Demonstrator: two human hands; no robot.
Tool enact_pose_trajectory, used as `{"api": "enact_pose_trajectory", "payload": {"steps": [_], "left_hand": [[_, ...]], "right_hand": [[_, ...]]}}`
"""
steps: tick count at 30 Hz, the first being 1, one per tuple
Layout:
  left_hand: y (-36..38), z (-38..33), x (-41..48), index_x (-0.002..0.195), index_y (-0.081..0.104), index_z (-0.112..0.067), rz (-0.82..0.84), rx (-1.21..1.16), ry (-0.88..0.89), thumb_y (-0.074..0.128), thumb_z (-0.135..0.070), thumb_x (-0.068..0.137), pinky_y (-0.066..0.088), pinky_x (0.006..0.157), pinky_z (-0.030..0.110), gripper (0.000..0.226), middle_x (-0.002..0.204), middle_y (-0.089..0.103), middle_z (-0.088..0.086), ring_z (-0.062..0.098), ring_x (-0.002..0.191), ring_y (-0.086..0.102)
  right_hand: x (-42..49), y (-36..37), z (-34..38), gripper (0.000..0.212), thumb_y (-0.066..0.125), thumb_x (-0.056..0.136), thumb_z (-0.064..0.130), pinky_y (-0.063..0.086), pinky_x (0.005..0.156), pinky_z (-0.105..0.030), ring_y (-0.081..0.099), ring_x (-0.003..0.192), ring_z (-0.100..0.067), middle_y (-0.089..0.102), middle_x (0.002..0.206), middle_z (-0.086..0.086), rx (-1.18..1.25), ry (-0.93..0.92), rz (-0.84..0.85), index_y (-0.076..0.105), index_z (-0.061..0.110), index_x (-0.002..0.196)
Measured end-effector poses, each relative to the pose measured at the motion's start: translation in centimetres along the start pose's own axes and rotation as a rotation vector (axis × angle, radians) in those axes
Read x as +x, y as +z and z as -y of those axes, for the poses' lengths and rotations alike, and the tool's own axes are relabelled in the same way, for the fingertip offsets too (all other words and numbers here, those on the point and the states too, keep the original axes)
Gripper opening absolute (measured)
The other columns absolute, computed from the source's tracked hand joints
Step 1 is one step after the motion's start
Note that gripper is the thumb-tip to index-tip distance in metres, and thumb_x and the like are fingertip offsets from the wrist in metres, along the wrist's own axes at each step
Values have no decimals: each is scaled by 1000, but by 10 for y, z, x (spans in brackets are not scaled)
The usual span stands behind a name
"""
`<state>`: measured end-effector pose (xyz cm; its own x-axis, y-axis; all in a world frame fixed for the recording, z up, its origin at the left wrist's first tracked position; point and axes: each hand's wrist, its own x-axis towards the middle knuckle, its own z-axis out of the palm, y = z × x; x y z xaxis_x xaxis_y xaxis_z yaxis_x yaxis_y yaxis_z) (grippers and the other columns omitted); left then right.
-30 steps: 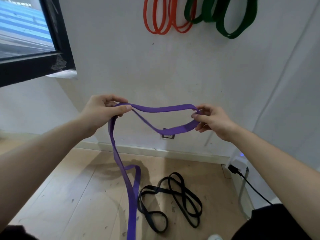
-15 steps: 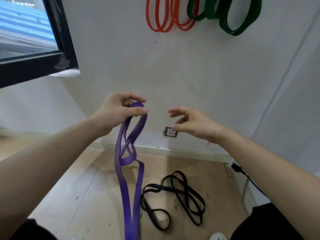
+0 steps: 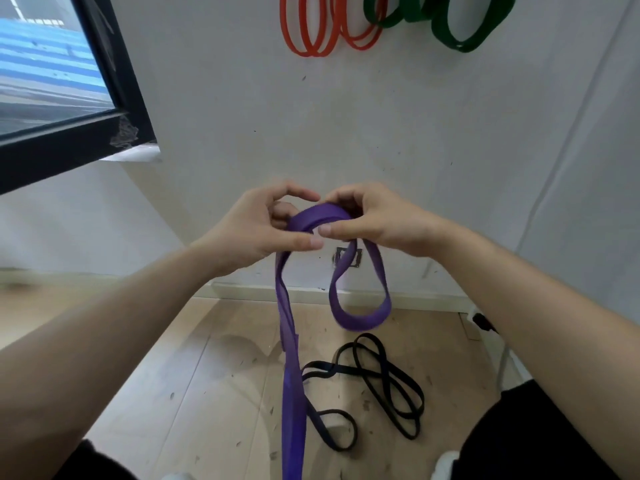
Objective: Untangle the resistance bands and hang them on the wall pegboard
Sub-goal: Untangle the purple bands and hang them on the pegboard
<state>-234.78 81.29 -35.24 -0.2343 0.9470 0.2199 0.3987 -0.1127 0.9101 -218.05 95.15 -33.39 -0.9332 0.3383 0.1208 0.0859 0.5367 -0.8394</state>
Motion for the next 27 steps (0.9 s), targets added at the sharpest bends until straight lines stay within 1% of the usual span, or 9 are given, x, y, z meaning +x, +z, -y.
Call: {"api": "enact_pose_trajectory", "payload": {"steps": [4,9,11,14,18,20,22,25,27], "left_hand": [[12,9,3,115,63,-12,-21,72,43,85,1,74,62,78,34,49,88,75,16,28,82,74],[24,33,6,104,69,-12,-22,93,-102,83,-10,79,57,77,24,29,92,75,1,14,85,73],[26,40,10,106,69,-14,-56,75,-127,83,-12,80,59,81,28,29,98,75,5,18,91,73],[33,45,17,109,68,-18,-49,54,-154,80,-13,83,60,89,36,29,106,74,7,23,98,71],[45,41,27,110,66,-23,4,-30,-145,75,-13,88,59,89,32,26,107,74,8,22,99,72],[47,35,34,112,64,-21,28,-143,-140,70,-7,90,60,86,31,27,100,75,9,23,95,72],[45,31,39,116,62,-11,58,-254,-143,63,0,92,59,80,29,27,90,72,12,25,87,71],[40,31,45,108,59,2,68,-346,-162,58,-5,78,55,76,33,31,78,64,15,26,74,67],[36,31,49,101,57,-1,48,-424,-185,64,-10,69,50,73,34,34,72,57,11,25,64,59]], "right_hand": [[-1,-12,5,18,74,89,15,53,72,-26,62,74,-6,69,84,4,-3,-45,-76,70,12,107],[2,-18,12,15,71,92,12,47,66,-19,55,67,2,63,80,11,137,-140,-351,67,11,106],[1,-25,15,13,71,92,14,45,65,-17,54,65,3,62,78,12,173,-169,-447,67,13,104],[0,-37,21,10,70,93,17,44,64,-23,50,64,-3,61,75,13,218,-217,-564,67,17,102],[0,-59,31,15,69,94,21,46,64,-22,53,65,-1,62,74,15,224,-243,-672,67,14,107],[0,-71,30,17,68,94,22,47,65,-20,54,66,0,62,74,15,227,-231,-728,67,12,109],[0,-82,22,15,67,95,24,46,64,-21,53,66,-3,61,74,13,235,-187,-787,67,14,106],[-3,-96,-2,16,66,97,28,44,60,-24,47,63,-9,54,69,8,252,-116,-838,67,13,102],[-5,-102,-23,17,65,97,28,41,56,-24,46,58,-10,50,67,7,277,-58,-853,66,11,99]]}}
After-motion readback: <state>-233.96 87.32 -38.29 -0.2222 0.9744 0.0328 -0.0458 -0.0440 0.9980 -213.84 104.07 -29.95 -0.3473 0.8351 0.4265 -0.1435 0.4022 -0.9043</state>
